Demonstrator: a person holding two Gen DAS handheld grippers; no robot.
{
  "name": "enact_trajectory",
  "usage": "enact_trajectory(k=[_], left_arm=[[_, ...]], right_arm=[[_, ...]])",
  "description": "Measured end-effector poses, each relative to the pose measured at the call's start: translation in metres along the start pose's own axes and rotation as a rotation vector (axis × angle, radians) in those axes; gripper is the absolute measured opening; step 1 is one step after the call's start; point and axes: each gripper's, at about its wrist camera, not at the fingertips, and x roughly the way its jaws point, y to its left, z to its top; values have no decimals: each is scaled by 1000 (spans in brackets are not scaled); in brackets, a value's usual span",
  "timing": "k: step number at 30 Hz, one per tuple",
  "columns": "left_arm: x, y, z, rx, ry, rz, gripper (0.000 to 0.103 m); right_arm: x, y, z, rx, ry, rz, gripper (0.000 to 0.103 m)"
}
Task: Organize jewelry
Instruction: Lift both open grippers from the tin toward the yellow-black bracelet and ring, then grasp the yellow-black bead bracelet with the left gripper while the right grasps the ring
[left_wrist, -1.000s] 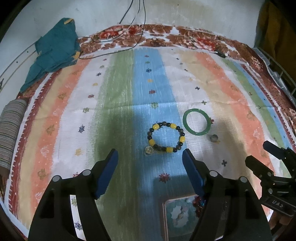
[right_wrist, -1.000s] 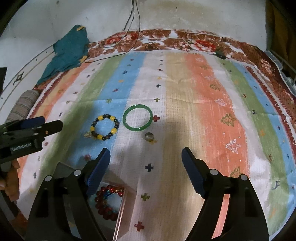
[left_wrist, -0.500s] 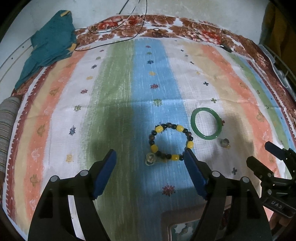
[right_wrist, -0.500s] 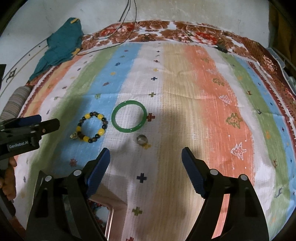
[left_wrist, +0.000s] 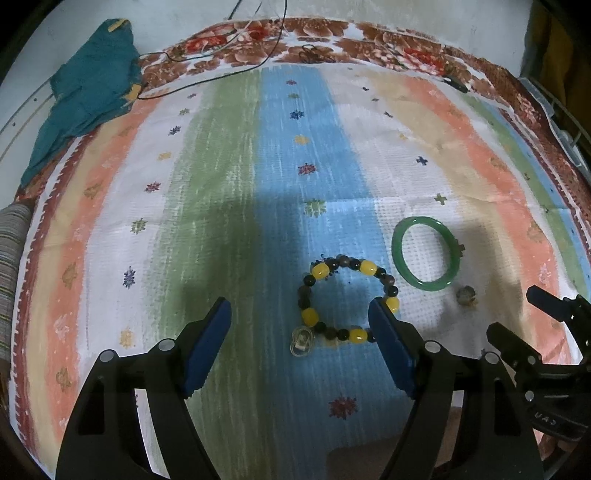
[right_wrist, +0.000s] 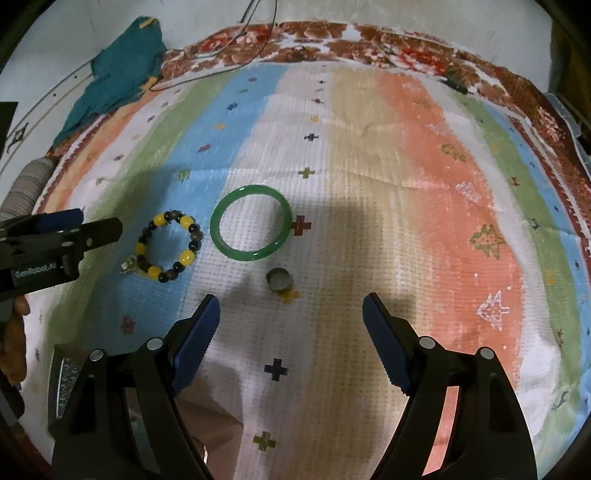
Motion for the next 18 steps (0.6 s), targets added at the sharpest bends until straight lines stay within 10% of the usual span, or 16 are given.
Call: enact_trajectory(k=[18], left_arm=[[46,-2,6,68,69,-1,72]], right_arm=[[37,2,9,-25,34,7,79]])
